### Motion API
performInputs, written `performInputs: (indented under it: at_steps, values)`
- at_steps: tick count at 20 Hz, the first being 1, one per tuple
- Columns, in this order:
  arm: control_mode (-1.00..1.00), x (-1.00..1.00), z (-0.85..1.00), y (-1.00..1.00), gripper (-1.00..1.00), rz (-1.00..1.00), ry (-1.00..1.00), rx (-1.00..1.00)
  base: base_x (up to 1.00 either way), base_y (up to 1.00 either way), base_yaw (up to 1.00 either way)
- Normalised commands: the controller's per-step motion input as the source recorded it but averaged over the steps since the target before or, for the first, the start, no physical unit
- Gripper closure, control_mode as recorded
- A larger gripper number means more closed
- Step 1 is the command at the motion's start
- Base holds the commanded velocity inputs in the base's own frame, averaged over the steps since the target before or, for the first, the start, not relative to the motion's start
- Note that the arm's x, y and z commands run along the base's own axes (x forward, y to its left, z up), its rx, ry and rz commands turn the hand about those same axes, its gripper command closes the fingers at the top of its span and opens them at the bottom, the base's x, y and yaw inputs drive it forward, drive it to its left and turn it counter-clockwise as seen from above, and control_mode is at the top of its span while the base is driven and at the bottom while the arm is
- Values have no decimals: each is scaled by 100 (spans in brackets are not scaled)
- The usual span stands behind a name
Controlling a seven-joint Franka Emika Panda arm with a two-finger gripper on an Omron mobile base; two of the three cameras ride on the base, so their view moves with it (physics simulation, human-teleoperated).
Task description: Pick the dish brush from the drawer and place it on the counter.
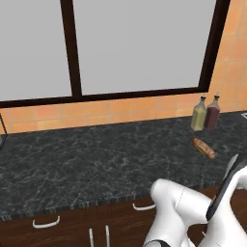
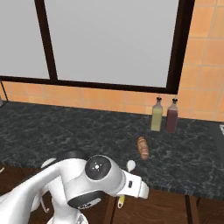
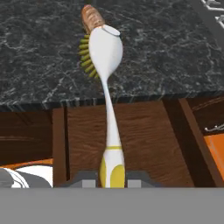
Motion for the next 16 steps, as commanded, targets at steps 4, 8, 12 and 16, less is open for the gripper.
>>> performInputs:
  at_steps: [4, 8, 12, 16]
  values:
    - [-100, 86, 72, 91, 100, 30, 0, 2, 0, 0, 0]
    - [-100, 88, 81, 25, 100, 30, 0, 0, 0, 0, 0]
    - [-100, 94, 17, 59, 100, 17, 10, -4, 0, 0, 0]
    - [-100, 83, 0, 71, 100, 0, 24, -12, 0, 0, 0]
